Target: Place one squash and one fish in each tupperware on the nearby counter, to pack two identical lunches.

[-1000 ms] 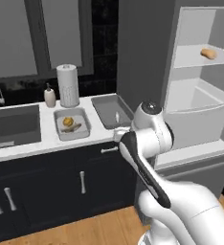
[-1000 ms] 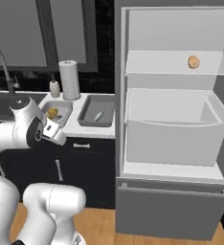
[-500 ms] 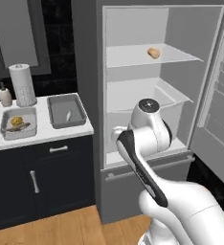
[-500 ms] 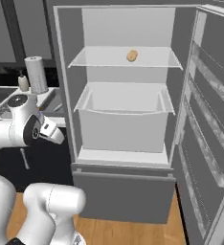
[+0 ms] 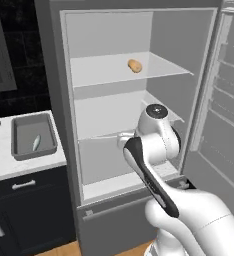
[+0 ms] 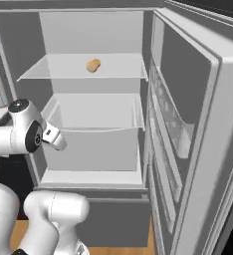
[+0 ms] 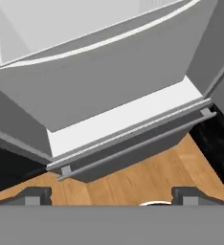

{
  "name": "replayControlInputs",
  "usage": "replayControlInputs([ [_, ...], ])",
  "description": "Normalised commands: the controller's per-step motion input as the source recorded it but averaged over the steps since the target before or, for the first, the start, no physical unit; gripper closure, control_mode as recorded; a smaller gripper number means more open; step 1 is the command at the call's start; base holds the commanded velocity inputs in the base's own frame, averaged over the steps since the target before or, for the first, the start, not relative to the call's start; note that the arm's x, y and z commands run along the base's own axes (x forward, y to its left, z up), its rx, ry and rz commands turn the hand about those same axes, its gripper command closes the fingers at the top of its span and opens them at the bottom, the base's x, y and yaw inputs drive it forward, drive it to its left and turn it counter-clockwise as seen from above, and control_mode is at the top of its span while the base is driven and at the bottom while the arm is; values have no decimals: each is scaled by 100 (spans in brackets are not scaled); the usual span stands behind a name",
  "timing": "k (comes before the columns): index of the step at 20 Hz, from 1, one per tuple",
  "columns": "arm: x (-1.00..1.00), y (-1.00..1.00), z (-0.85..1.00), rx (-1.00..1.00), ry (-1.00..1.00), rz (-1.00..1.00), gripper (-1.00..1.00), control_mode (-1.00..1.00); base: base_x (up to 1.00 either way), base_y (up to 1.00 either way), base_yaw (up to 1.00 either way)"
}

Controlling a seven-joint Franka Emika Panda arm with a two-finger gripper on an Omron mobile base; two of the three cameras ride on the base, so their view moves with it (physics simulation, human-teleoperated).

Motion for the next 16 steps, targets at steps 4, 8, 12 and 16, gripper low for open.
replayControlInputs([
  [4, 0, 0, 0, 0, 0, 0, -100, 100, 100, 1, -9],
  [8, 0, 0, 0, 0, 0, 0, -100, 100, 57, -30, -5],
  [12, -16, -37, 67, 10, -7, -2, -100, -100, 1, -16, -1],
  [16, -73, -27, 100, 7, -36, 0, -100, -100, 0, 0, 0],
])
